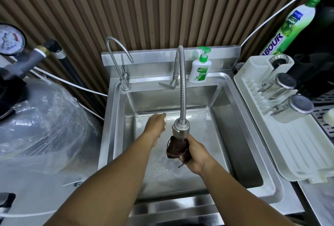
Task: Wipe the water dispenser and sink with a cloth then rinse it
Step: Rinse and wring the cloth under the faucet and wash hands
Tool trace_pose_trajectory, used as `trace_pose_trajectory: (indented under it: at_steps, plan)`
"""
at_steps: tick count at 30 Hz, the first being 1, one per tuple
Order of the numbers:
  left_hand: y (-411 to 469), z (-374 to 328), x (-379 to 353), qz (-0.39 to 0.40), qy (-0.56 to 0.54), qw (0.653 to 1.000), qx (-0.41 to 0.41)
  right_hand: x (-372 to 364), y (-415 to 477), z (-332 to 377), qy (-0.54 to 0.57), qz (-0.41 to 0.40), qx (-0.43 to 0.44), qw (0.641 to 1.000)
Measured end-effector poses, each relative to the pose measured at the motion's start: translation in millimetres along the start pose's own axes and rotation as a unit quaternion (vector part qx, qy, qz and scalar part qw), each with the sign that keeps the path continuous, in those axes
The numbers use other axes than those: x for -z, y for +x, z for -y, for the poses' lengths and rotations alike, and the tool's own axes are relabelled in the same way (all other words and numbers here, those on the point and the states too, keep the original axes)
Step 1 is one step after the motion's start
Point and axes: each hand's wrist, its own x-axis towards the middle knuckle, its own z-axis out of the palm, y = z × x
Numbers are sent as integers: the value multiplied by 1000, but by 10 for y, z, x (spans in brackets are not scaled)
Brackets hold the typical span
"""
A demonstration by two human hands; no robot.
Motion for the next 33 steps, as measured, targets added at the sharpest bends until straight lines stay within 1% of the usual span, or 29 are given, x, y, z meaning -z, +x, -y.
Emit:
trace_pose_trajectory:
  at_steps: [2,4,6,8,12,15,16,17,19,20,22,24,25,26,27,30,33]
  plan:
    - [163,-226,43,-11,-12,1000,-24,11,-68,16,0,6,1,1000]
    - [338,-502,25,-15,-47,998,-31,13,-127,40,-3,5,3,1000]
    - [509,-742,-19,-1,-94,995,-21,0,-178,76,5,0,4,1000]
    - [661,-909,-75,17,-132,991,10,6,-207,109,15,-3,10,1000]
    - [1038,-1045,-101,16,-180,982,47,35,-263,176,12,-2,20,1000]
    - [1203,-999,-177,-7,-234,971,44,40,-265,221,19,-7,18,1000]
    - [1168,-973,-211,-30,-225,974,29,33,-254,223,15,-9,18,1000]
    - [1122,-934,-252,-57,-189,980,-3,24,-248,221,13,-8,17,1000]
    - [1032,-829,-340,-90,-99,984,-118,19,-231,209,15,-7,12,1000]
    - [1001,-769,-360,-86,-48,979,-176,15,-211,204,15,-9,9,1000]
    - [962,-675,-305,-47,91,965,-242,3,-181,193,20,-12,0,1000]
    - [968,-631,-131,3,261,925,-275,-9,-172,188,28,-12,-10,999]
    - [935,-636,-34,23,312,908,-278,-18,-175,186,32,-11,-14,999]
    - [875,-639,62,35,336,898,-282,-21,-173,179,37,-11,-17,999]
    - [803,-623,147,40,336,898,-283,-14,-168,164,41,-12,-19,999]
    - [513,-344,387,47,287,921,-259,50,-166,93,60,-21,-26,998]
    - [162,171,509,73,244,941,-224,95,-191,-34,85,-33,-37,995]
